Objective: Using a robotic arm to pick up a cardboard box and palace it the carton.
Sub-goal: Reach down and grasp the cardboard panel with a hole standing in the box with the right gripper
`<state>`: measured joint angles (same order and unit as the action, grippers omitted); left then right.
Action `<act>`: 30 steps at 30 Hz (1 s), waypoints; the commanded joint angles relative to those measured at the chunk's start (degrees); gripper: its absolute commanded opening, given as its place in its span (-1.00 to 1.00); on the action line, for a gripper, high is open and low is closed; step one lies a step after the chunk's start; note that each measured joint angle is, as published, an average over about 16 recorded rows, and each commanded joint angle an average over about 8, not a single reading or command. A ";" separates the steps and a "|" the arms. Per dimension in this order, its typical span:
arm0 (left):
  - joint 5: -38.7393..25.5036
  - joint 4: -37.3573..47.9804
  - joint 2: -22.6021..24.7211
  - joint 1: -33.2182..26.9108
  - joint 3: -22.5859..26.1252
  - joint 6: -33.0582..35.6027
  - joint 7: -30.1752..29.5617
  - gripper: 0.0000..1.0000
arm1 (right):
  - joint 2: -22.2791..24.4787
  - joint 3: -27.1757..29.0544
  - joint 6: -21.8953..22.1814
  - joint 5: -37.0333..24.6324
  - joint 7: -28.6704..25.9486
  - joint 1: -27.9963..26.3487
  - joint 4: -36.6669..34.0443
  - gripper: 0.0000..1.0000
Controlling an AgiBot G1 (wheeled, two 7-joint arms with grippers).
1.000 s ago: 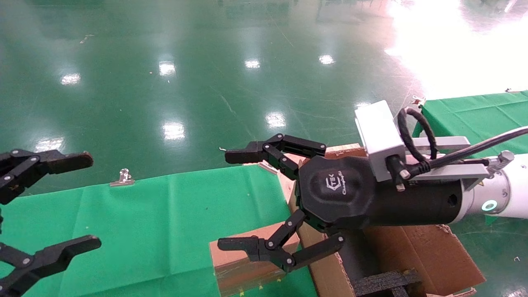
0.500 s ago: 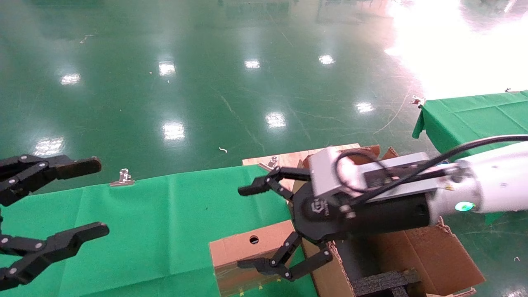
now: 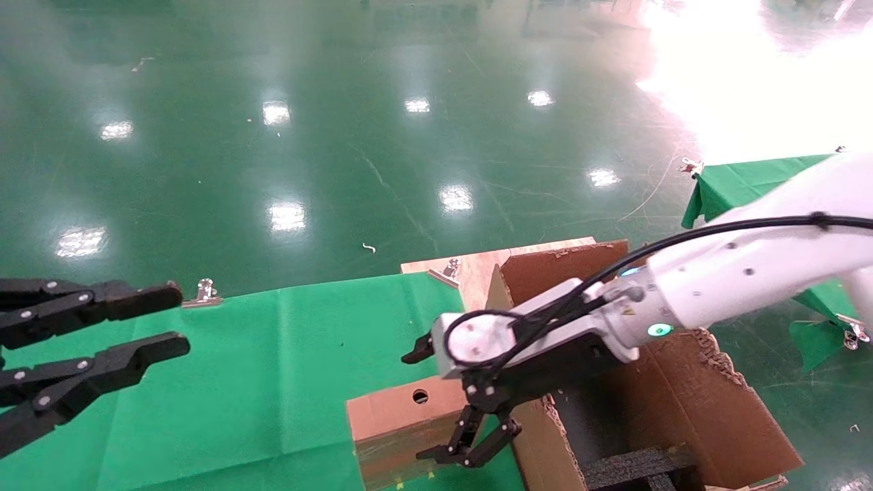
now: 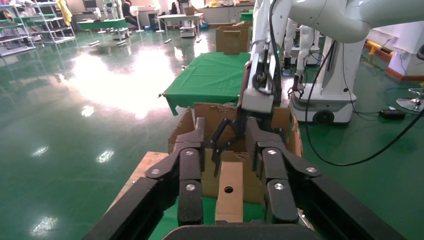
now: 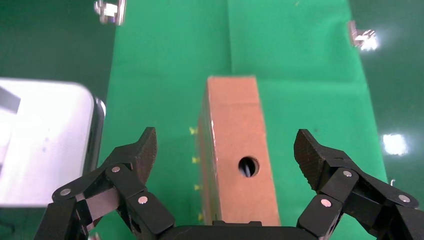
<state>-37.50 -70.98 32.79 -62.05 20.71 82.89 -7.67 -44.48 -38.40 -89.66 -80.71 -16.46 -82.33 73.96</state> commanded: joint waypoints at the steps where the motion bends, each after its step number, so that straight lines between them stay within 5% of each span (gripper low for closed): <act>1: 0.00 0.00 0.00 0.00 0.00 0.00 0.00 -1.00 | -1.01 -1.53 0.09 -1.71 -0.18 -0.94 -0.03 1.00; 12: 0.00 0.00 0.00 0.00 0.00 0.00 0.00 -0.92 | -6.18 -9.26 0.09 -10.88 0.33 -5.93 -0.43 1.00; 18: 0.00 0.00 0.00 0.00 0.00 0.00 0.00 0.53 | -8.06 -11.73 0.32 -12.80 1.04 -7.17 -1.65 1.00; 20: 0.00 0.00 0.00 0.00 0.00 -0.01 0.00 0.95 | -8.60 -12.44 0.34 -13.48 1.34 -7.56 -1.89 0.58; 26: 0.01 0.02 -0.01 0.01 0.00 -0.02 0.00 1.00 | -9.44 -13.65 0.31 -14.82 1.76 -8.27 -2.13 -0.92; 30: 0.01 0.02 -0.01 0.01 0.00 -0.02 0.00 1.00 | -9.31 -13.48 0.32 -14.62 1.75 -8.20 -2.11 -1.00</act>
<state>-37.50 -70.96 32.78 -62.04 20.71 82.87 -7.67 -53.77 -51.84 -89.34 -95.29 -14.72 -90.49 71.86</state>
